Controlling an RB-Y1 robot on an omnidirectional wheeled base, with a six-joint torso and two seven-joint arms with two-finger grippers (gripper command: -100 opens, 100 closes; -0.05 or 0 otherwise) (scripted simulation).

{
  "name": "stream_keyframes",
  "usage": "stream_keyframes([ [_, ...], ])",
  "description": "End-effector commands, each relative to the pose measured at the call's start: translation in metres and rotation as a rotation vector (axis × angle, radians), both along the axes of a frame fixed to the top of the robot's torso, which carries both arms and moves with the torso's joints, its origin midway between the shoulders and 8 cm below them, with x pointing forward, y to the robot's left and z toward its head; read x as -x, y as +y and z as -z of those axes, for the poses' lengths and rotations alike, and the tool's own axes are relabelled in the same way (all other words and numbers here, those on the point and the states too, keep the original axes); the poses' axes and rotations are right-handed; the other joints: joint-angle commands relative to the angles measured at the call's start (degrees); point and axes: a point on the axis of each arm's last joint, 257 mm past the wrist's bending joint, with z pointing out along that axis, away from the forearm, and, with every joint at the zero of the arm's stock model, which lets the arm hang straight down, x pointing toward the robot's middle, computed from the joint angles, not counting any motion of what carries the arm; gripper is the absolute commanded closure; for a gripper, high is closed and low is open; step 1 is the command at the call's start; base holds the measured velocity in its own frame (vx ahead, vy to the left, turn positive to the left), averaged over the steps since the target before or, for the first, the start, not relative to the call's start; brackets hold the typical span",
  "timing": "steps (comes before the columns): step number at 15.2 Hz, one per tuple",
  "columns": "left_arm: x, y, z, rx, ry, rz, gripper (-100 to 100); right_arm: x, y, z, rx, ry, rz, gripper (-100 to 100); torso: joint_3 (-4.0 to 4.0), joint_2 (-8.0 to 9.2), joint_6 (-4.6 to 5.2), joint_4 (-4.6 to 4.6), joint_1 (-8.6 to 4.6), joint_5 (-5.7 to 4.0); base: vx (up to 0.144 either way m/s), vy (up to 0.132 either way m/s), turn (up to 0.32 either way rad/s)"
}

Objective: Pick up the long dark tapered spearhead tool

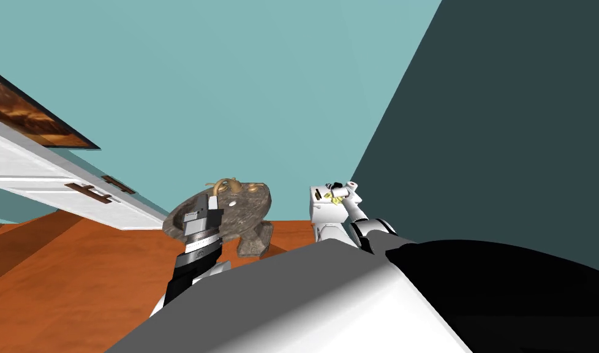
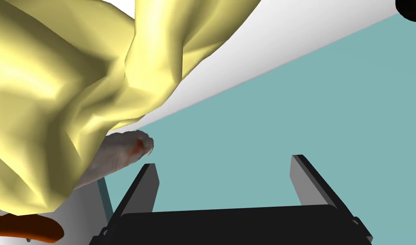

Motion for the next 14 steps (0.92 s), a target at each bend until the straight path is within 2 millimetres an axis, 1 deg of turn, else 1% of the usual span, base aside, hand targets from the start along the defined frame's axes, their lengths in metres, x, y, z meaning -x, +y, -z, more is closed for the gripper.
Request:
stream_keyframes([
  [1,0.0,0.0,0.0,0.0,0.0,0.0,0,0.003,-0.009,0.006,0.01,0.062,0.014,-100,0.0,0.0,0.0,0.0,0.0,0.0,-0.062,-0.023,0.229],
  [2,0.0,0.0,0.0,0.0,0.0,0.0,0,0.007,-0.012,0.014,0.005,0.078,0.021,-100,0.03,0.06,0.02,0.0,-0.01,-0.01,-0.04,-0.012,0.132],
  [9,0.0,0.0,0.0,0.0,0.0,0.0,0,0.007,-0.012,0.014,0.005,0.078,0.021,-100,-0.06,-0.11,0.07,-0.03,0.06,0.0,0.002,0.001,-0.006],
  [14,0.0,0.0,0.0,0.0,0.0,0.0,0,0.02,-0.021,0.017,0.019,0.165,0.022,-100,-0.13,-0.23,0.05,-0.06,0.19,0.03,0.031,0.027,0.03],
])
